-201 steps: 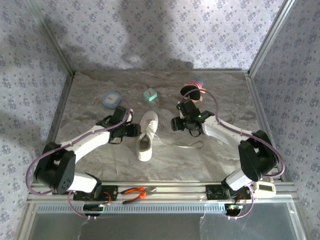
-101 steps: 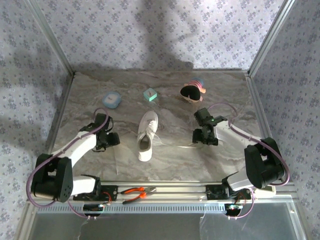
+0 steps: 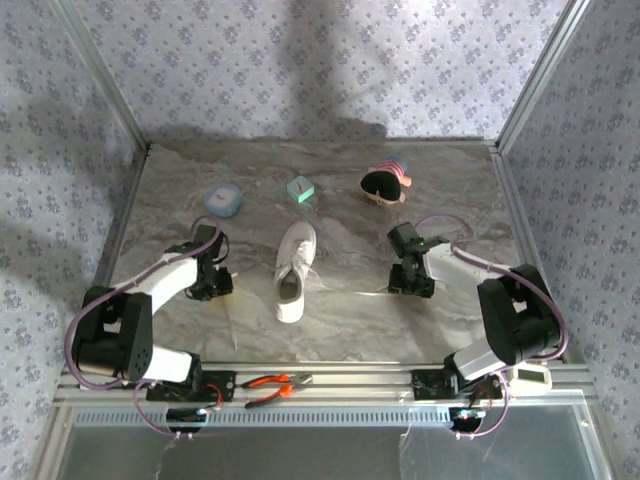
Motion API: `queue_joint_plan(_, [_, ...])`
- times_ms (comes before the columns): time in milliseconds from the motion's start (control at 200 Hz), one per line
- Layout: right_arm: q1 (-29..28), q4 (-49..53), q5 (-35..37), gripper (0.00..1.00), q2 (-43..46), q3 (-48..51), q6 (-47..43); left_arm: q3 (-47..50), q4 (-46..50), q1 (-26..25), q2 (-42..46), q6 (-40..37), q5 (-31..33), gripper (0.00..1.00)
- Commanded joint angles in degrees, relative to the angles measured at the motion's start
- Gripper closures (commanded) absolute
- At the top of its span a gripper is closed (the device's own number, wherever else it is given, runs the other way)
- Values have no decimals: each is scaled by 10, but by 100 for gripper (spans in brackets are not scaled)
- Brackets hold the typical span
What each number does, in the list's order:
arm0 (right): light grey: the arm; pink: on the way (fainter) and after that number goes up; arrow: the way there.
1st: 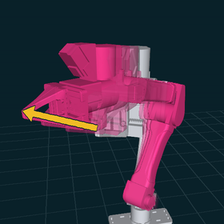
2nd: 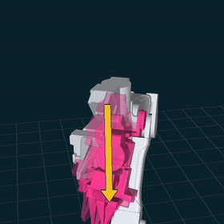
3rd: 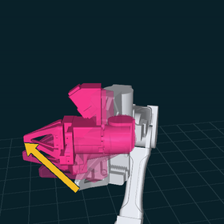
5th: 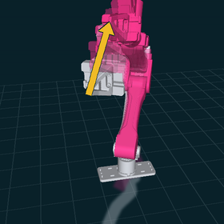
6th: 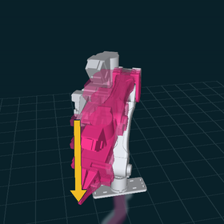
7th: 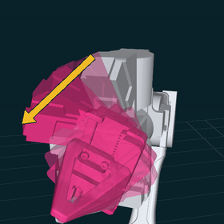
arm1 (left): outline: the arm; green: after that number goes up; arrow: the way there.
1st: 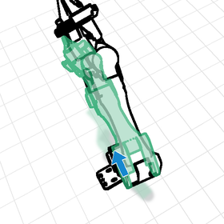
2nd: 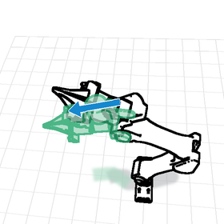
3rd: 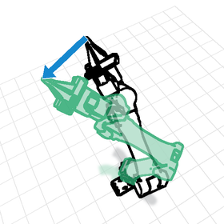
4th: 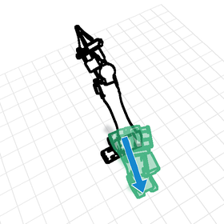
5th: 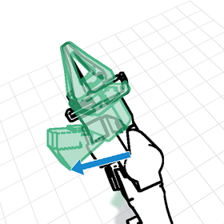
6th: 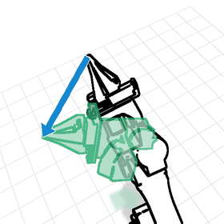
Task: Tie the shoes
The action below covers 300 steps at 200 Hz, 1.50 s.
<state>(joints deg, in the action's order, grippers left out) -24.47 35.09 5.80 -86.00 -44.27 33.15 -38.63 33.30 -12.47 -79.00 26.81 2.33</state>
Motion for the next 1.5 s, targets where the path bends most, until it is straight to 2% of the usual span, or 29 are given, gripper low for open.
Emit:
queue_joint_plan(0, [-6, -4, -1, 67, -15, 10, 6, -31, 29, -5, 50, -8, -25, 87])
queue_joint_plan(80, [-5, -22, -3, 87, -8, 12, -2, -65, 53, -5, 84, -18, -26, 99])
queue_joint_plan(130, [-4, -24, 1, 100, 4, 10, -8, -90, 81, -5, 104, -23, -27, 100])
queue_joint_plan(305, [8, -20, 22, 100, 67, -9, -19, -185, 128, -11, 142, -40, -30, 100])
queue_joint_plan(395, [17, -15, 27, 100, 91, -24, -26, -202, 134, -12, 142, -45, -28, 100])
queue_joint_plan(545, [20, -13, 12, 100, 104, -43, -33, -161, 129, -12, 99, -26, -13, 74])
queue_joint_plan(640, [10, -15, 3, 100, 110, -48, -30, -125, 107, -12, 66, -15, -15, 66])
queue_joint_plan(869, [-34, -9, 25, 100, 118, -76, -30, -99, 62, 3, -24, -33, -28, 65])
queue_joint_plan(1149, [-43, 5, 35, 100, 121, -83, -31, -100, 40, 7, -123, -32, -29, 65])
queue_joint_plan(1244, [-42, 6, 38, 100, 122, -85, -31, -99, 35, 8, -148, -27, -36, 69])
queue_joint_plan(1354, [-36, 2, 39, 100, 128, -88, -29, -100, 41, 7, -148, -29, -49, 100])
queue_joint_plan(1419, [-26, 2, 33, 100, 134, -90, -29, -110, 53, 5, -114, -31, -58, 100])
queue_joint_plan(1494, [-7, 1, 17, 100, 141, -95, -33, -152, 114, -2, -57, -31, -71, 100])
